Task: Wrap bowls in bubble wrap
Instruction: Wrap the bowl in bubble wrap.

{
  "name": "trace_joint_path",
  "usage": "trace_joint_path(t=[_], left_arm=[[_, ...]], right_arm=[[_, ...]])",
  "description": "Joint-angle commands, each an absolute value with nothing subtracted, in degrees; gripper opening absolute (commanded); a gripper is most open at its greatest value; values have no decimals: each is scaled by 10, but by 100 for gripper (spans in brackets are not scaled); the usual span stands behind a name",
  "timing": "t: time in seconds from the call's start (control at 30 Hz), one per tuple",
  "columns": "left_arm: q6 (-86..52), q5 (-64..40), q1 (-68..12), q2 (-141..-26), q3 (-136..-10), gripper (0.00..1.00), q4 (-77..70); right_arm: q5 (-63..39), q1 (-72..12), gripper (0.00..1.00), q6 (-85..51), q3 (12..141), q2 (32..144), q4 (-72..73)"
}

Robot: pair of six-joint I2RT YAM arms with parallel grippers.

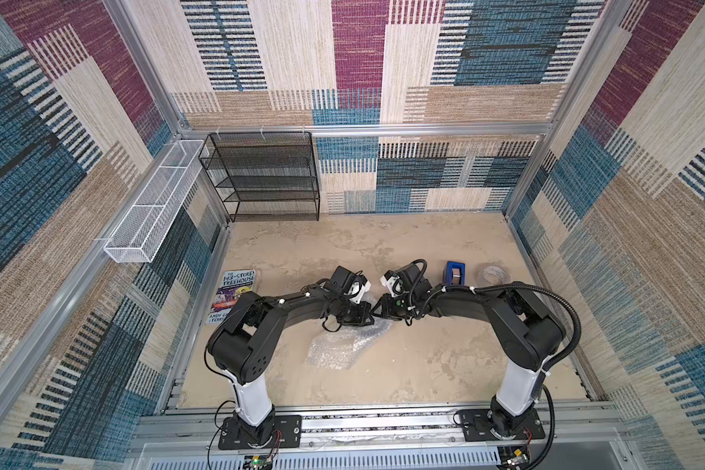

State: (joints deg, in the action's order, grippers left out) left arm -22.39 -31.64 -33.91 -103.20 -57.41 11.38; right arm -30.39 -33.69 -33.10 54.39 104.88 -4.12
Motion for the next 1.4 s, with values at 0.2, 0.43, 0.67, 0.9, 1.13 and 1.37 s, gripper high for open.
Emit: trace_joint_path(t=[0.2, 0.43, 0.67, 0.9, 1.13, 1.37], left_arm=[[-198, -280, -340, -1032, -600, 0, 142], [-199, -236, -330, -998, -604, 61, 149], [-208, -180, -293, -906, -602, 99, 154], [-295, -183, -185, -796, -514, 99, 116], [-428, -170, -121, -667, -339, 99, 48], [-446, -195, -106, -632, -271, 99, 5]], right_arm=[[-308, -340, 0, -345, 548, 1039, -48], [-255, -338, 0, -340, 574, 1033, -93], [-215, -336, 0, -333, 599, 1032, -135], [-223, -327, 0, -332, 598, 1037, -134], [-236, -313, 0, -326, 597, 1039, -135], [-250, -311, 0, -319, 604, 1048, -128]])
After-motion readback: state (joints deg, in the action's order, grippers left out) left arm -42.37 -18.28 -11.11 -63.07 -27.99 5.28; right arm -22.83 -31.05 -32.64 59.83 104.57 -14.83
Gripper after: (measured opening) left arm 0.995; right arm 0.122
